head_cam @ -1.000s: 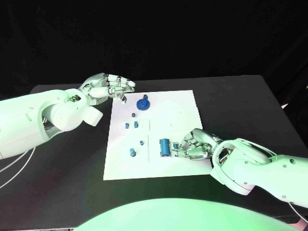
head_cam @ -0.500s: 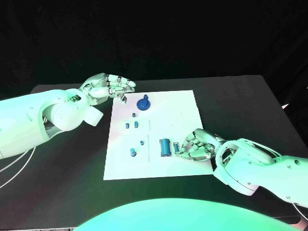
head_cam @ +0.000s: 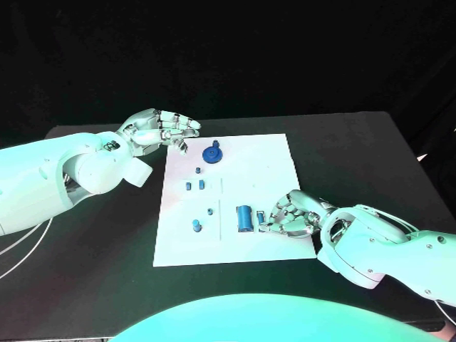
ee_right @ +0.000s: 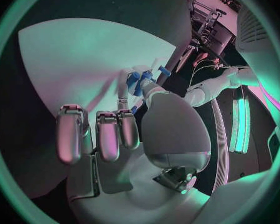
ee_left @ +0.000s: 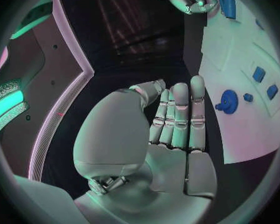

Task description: Assemble the parts on the task board

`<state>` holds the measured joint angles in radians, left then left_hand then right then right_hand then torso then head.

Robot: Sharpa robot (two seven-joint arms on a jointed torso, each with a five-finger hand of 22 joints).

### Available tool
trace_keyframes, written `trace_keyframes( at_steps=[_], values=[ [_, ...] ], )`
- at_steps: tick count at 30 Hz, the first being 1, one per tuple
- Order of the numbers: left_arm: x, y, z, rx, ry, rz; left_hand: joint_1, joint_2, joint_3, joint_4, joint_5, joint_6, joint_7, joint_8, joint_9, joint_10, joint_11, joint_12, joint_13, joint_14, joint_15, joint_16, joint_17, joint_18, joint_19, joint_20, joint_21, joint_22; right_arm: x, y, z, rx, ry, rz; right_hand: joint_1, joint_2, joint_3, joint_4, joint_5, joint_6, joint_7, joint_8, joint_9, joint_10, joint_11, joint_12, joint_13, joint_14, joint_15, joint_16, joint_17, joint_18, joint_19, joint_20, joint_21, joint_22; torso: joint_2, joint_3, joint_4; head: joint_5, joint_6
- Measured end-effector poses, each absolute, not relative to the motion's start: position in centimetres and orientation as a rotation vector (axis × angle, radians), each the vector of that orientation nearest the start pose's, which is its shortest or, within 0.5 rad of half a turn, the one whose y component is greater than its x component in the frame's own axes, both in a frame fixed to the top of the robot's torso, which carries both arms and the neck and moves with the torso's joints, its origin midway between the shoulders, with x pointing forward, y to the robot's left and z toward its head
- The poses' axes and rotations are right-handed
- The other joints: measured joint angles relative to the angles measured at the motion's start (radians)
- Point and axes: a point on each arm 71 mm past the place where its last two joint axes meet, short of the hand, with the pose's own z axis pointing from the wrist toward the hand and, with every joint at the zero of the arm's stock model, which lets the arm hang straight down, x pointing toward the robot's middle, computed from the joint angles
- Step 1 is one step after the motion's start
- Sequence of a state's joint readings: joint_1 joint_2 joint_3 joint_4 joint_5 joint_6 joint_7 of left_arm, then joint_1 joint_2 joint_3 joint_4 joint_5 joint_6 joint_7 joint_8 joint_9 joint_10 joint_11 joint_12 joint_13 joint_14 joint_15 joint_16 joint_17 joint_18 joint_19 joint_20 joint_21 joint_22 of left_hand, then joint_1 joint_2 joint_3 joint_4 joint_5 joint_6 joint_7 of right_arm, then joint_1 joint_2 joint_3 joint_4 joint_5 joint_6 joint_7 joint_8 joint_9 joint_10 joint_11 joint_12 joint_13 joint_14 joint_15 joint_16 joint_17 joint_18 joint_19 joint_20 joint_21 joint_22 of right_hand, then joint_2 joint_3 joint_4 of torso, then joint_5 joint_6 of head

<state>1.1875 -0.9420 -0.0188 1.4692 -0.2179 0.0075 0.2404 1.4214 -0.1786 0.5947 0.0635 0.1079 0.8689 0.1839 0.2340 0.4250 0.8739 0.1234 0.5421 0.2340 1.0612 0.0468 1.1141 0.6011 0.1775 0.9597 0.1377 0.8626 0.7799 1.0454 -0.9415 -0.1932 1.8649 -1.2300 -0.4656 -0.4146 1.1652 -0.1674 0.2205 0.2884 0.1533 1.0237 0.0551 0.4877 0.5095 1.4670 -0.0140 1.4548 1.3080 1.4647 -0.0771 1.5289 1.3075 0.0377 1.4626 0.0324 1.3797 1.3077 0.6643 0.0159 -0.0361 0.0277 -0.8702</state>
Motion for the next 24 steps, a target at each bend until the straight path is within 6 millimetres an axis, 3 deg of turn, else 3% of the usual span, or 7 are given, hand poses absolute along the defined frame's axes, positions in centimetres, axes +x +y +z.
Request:
trace_keyframes(
  at_steps=[9, 14, 24],
  values=[
    [48.69, 25.56, -18.68, -0.919, 1.724, -1.535, 0.0, 0.0, 0.0, 0.0, 0.0, 0.0, 0.0, 0.0, 0.0, 0.0, 0.0, 0.0, 0.0, 0.0, 0.0, 0.0, 0.0, 0.0, 0.0, 0.0, 0.0, 0.0, 36.0, -17.32, -27.52, 0.257, 2.044, 0.676, 0.029, -0.01, -0.003, -0.003, 0.0, 0.0, 0.0, 0.0, -0.001, 0.0, 0.0, 0.0, 0.0, 0.0, 0.0, 0.0, 0.0, 0.0, 0.0, 0.0, 0.0, 0.0, 0.0, -0.0001, 0.0002, 0.001, -0.002],
    [48.69, 25.57, -18.69, -0.919, 1.725, -1.535, 0.0, 0.0, 0.003, -0.003, 0.0, 0.0, 0.0, 0.0, 0.0, 0.0, 0.0, 0.0, 0.0, 0.0, 0.0, -0.004, 0.0, 0.0, 0.0, 0.0, 0.0, 0.002, 36.07, -17.36, -27.51, 0.263, 2.038, 0.672, 0.031, -0.002, -0.008, 0.003, -0.041, 0.0, 0.0, 0.0, -0.004, 0.0, 0.0, 0.0, 0.0, 0.0, 0.0, 0.0, 0.0, 0.0, 0.002, -0.002, 0.0, 0.0, 0.001, 0.0, 0.0007, 0.002, -0.002],
    [48.67, 25.61, -18.7, -0.92, 1.726, -1.533, 0.0, 0.0, 0.003, -0.003, 0.0, 0.0, 0.0, 0.0, 0.0, 0.0, 0.0, 0.0, 0.0, 0.0, 0.0, -0.004, 0.0, 0.0, 0.0, 0.0, 0.0, 0.002, 36.28, -17.56, -27.49, 0.281, 2.022, 0.661, 0.022, 0.007, -0.008, 0.003, -0.041, 0.0, 0.0, 0.0, -0.005, 0.0, 0.0, 0.0, 0.0, 0.0, 0.0, 0.0, 0.0, 0.0, 0.002, -0.002, 0.0, 0.0, 0.001, 0.0003, 0.0006, 0.003, -0.003]
  ],
)
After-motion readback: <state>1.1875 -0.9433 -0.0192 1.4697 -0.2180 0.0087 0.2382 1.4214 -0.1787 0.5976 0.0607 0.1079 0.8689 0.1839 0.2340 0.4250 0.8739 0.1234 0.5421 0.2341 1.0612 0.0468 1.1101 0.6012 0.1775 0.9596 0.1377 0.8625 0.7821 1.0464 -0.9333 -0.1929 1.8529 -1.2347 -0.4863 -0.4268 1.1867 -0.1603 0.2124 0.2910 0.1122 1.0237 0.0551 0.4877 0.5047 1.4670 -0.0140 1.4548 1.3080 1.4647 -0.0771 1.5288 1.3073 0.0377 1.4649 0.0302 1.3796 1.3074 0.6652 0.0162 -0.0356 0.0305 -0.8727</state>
